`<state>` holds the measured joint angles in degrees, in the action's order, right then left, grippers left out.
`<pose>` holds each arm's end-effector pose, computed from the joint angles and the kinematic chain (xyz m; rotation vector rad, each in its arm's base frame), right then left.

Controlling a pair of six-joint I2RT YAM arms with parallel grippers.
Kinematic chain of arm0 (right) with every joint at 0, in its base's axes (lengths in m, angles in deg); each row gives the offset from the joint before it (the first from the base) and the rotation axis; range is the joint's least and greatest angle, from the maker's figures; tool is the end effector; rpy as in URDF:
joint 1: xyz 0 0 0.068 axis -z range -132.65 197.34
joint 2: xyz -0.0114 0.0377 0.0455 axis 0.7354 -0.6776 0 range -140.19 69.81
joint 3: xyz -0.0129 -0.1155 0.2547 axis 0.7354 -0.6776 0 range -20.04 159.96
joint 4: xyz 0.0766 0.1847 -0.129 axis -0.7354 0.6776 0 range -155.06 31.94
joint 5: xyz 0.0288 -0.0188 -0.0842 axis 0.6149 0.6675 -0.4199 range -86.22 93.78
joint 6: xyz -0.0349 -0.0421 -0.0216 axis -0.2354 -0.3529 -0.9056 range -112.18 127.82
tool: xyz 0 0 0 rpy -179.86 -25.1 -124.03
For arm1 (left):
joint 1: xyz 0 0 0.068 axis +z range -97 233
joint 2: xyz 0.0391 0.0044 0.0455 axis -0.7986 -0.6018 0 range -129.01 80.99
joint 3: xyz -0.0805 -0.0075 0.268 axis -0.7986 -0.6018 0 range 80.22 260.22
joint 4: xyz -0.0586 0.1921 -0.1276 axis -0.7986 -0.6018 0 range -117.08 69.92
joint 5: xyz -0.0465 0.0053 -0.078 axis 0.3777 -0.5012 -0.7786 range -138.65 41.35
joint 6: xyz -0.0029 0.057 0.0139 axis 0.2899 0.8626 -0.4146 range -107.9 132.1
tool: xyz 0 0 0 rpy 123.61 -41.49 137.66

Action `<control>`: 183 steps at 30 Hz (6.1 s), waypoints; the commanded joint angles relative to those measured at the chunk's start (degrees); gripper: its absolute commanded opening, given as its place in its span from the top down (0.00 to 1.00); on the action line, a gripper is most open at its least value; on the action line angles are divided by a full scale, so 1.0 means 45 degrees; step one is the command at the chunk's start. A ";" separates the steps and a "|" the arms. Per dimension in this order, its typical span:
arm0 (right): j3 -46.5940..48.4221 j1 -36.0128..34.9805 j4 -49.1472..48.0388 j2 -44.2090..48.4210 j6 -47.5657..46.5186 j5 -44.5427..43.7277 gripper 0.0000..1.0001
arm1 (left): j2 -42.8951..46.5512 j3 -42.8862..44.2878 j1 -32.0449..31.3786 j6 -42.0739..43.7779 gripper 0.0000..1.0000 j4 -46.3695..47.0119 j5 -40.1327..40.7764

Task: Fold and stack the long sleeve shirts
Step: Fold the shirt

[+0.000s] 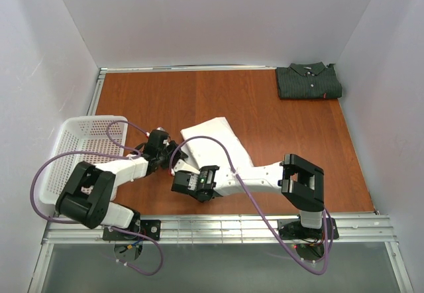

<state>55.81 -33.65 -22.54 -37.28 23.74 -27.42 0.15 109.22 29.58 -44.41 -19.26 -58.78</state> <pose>0.0765 0.3419 0.2042 -1.2830 2.1995 -0.1996 0.2106 -0.0994 0.1556 -0.6682 2.5379 -0.7746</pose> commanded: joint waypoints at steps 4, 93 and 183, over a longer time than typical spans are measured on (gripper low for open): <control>0.0879 0.0848 -0.0462 0.1682 0.0328 0.0895 0.57 | 0.1711 0.1367 0.0048 0.0604 0.73 -0.2618 0.1058; -1.1874 1.4187 -1.6656 0.3136 0.2752 1.8633 0.73 | 0.0270 -0.0425 -0.4659 0.0450 0.76 0.0345 -0.0991; -1.0761 1.0483 -0.9818 0.5417 0.3462 1.2307 0.78 | -0.3692 0.4978 -0.1534 0.3219 0.71 -0.4185 0.3735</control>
<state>10.81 18.26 -68.37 -14.70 32.95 32.32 -10.93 127.88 22.30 -34.61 -36.73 -47.59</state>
